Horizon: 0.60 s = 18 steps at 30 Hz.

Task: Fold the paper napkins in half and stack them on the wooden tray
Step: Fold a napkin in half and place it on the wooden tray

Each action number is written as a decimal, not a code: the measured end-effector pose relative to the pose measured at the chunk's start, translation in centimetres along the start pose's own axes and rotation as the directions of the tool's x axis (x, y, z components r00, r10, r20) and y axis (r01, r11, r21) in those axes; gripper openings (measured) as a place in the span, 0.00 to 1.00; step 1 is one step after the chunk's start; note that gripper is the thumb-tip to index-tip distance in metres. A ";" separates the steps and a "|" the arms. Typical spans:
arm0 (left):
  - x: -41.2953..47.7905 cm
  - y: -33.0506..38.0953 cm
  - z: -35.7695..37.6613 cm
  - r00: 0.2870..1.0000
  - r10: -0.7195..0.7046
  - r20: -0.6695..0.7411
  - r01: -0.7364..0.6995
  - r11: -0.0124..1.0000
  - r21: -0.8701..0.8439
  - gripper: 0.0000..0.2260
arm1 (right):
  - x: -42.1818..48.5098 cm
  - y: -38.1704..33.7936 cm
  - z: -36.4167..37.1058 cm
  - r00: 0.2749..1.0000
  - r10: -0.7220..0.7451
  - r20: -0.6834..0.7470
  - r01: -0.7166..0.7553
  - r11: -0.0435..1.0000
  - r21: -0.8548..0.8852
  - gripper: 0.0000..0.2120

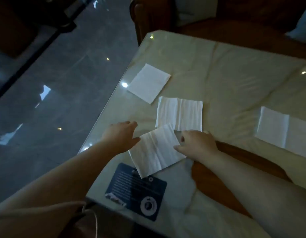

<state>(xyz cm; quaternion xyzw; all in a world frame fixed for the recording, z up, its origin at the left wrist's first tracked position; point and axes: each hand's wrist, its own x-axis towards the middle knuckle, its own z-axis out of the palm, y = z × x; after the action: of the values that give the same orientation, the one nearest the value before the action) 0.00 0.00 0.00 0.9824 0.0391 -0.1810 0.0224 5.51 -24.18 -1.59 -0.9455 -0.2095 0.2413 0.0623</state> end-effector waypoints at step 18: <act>-4.4 2.7 4.4 0.971 -0.092 0.220 0.147 0.957 -0.251 0.11 | 3.0 1.4 -3.0 0.982 -0.170 -0.083 0.183 0.961 0.206 0.05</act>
<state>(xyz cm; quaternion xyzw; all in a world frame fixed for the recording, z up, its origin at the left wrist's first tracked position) -5.37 -3.26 -2.43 0.9424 0.1201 -0.2759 0.1465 9.86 -24.26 -0.51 -0.9183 -0.2638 0.2252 0.1909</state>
